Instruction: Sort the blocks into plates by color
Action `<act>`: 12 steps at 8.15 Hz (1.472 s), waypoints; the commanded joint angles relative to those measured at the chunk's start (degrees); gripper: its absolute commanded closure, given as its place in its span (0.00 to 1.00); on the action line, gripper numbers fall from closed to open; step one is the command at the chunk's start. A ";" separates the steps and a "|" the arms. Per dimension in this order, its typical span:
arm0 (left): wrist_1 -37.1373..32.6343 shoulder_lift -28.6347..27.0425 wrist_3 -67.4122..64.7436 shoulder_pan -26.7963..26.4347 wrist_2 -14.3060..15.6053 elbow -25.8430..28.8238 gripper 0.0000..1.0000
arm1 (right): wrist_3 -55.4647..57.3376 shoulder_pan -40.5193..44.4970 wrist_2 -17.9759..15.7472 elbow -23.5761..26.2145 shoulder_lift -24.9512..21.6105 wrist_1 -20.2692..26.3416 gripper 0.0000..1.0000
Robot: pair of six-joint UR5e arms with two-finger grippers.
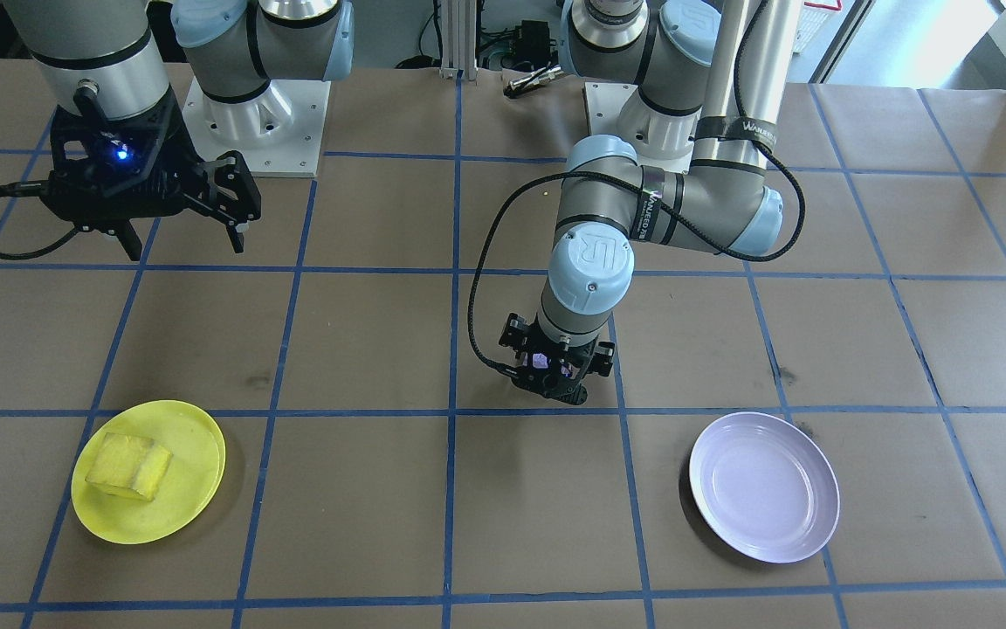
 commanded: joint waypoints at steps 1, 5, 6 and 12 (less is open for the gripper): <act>-0.12 -0.07 -0.11 0.00 0.08 -0.52 0.25 | 0.00 0.00 0.00 0.00 0.00 0.06 0.00; -5.18 0.37 -0.29 0.35 -0.01 -1.05 0.93 | 0.00 0.00 -0.09 0.00 0.00 0.06 0.00; -12.18 1.68 -0.29 0.87 0.25 0.17 0.94 | 0.00 0.00 -0.09 0.00 0.00 0.06 0.00; -30.10 -1.36 0.59 12.28 6.49 26.87 0.94 | 0.00 0.00 0.00 0.00 0.00 0.06 0.00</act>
